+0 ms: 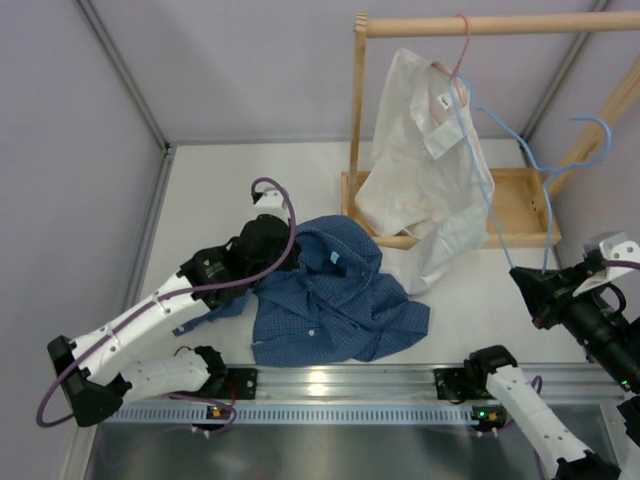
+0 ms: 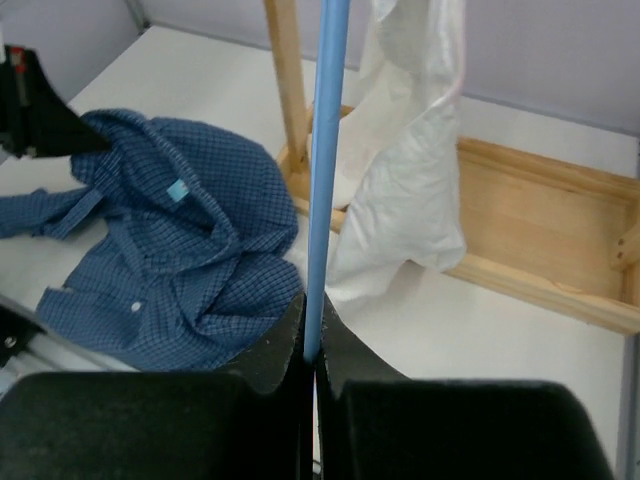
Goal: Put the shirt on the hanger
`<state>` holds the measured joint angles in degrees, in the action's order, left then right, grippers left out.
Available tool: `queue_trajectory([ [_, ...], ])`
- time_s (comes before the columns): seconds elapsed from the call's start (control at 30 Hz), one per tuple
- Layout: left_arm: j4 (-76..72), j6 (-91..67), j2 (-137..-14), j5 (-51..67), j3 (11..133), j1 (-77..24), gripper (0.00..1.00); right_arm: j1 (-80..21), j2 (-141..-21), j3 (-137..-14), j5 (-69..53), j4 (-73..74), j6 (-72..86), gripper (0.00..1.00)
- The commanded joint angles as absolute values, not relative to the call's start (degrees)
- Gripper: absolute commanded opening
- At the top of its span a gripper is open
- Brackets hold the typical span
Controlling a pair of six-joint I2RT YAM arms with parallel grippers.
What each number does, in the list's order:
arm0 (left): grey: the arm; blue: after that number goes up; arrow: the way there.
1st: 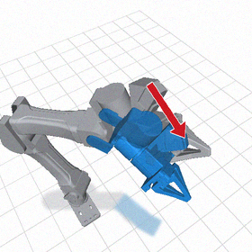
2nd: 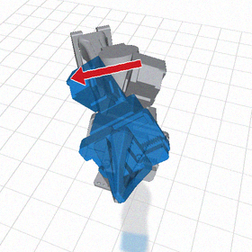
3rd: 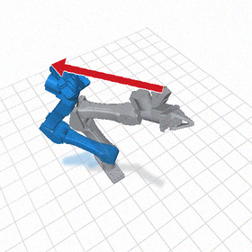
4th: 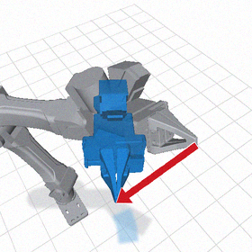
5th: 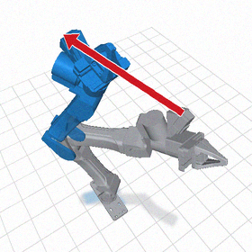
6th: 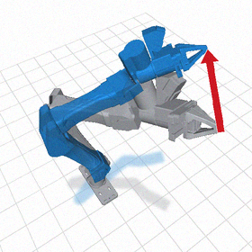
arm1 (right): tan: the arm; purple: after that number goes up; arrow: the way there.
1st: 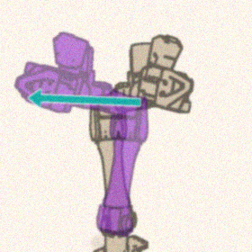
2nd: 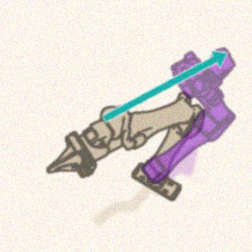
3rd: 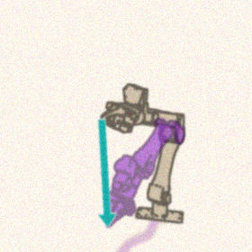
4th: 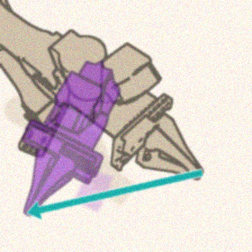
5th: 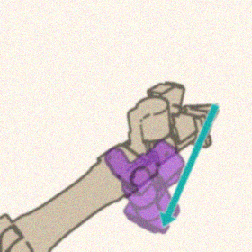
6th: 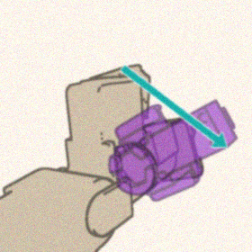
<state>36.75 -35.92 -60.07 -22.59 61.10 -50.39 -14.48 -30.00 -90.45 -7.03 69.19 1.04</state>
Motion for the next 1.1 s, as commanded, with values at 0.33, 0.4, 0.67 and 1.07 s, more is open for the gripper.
queue_trajectory([
  [0.33,43.9,-34.4,-65.6,-27.2,74.4,-44.8,0.0,-19.2,-33.9,-66.4,-40.2,58.7,2.1,0.0],
  [0.4,43.9,-34.5,-68.1,-25.4,74.5,-42.8,0.0,-19.8,-33.5,-64.0,-39.9,56.9,2.6,0.0],
  [0.67,41.5,-34.5,-74.5,-19.8,74.0,-36.7,0.0,-25.3,-34.4,-59.9,-34.8,56.7,3.0,0.0],
  [1.07,35.7,-34.3,-74.4,-8.9,70.6,-34.9,0.0,-31.0,-39.0,-60.3,-23.4,55.5,5.3,0.0],
])
